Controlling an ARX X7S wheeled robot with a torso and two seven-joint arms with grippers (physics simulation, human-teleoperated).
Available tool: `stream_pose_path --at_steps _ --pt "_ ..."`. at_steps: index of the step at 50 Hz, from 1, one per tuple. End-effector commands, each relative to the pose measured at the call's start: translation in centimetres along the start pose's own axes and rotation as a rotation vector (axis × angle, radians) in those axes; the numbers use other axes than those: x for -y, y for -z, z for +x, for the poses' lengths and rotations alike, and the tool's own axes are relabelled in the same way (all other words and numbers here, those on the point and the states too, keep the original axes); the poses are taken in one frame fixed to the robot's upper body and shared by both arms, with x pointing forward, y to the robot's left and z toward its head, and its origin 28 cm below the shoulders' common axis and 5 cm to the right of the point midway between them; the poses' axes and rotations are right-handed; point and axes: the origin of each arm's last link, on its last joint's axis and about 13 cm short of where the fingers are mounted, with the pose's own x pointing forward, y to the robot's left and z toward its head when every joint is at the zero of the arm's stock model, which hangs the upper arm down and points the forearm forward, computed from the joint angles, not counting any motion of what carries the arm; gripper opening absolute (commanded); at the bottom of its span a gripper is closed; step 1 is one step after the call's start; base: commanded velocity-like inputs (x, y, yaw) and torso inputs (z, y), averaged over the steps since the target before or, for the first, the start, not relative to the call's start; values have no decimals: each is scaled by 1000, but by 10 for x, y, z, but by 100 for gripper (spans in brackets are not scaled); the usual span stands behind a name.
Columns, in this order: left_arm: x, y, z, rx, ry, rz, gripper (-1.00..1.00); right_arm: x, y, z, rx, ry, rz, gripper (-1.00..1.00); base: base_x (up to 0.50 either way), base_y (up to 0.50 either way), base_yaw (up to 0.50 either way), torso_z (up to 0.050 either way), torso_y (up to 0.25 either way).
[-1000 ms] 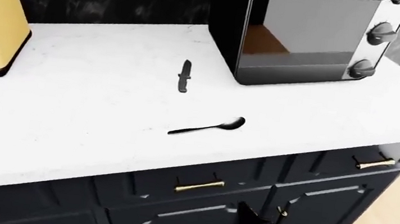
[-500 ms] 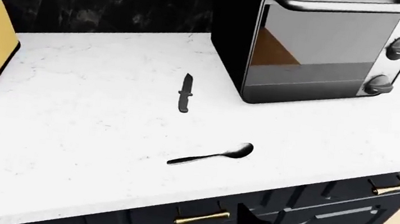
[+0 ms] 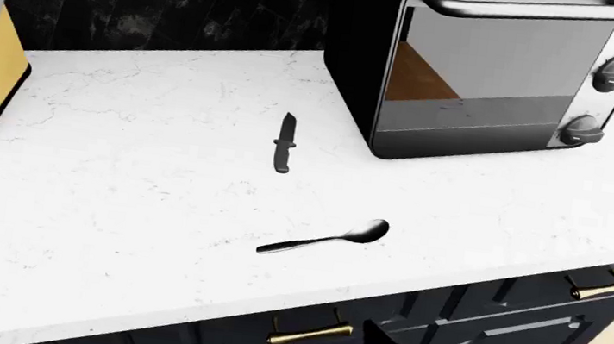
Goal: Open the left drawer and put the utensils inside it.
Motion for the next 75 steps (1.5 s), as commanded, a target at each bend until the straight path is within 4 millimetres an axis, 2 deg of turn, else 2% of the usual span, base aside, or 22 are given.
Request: stream_pose_path --at_steps 1,16,29,35,49,75 --pt "2 2 0 -38 35 10 100 18 0 -5 -27 -21 30 100 0 0 0 0 0" --pt "1 2 1 -40 25 4 100 30 3 1 -47 6 86 100 0 0 0 0 0" --pt "2 2 3 -45 23 10 100 37 1 14 -57 27 100 100 0 0 0 0 0" --pt "2 2 2 -45 21 11 100 37 2 21 -74 38 99 100 0 0 0 0 0" --pt "1 3 4 -51 17 8 100 33 10 21 -129 23 104 100 0 0 0 0 0" --pt "1 3 5 -54 15 6 100 23 7 34 -157 -10 86 100 0 0 0 0 0"
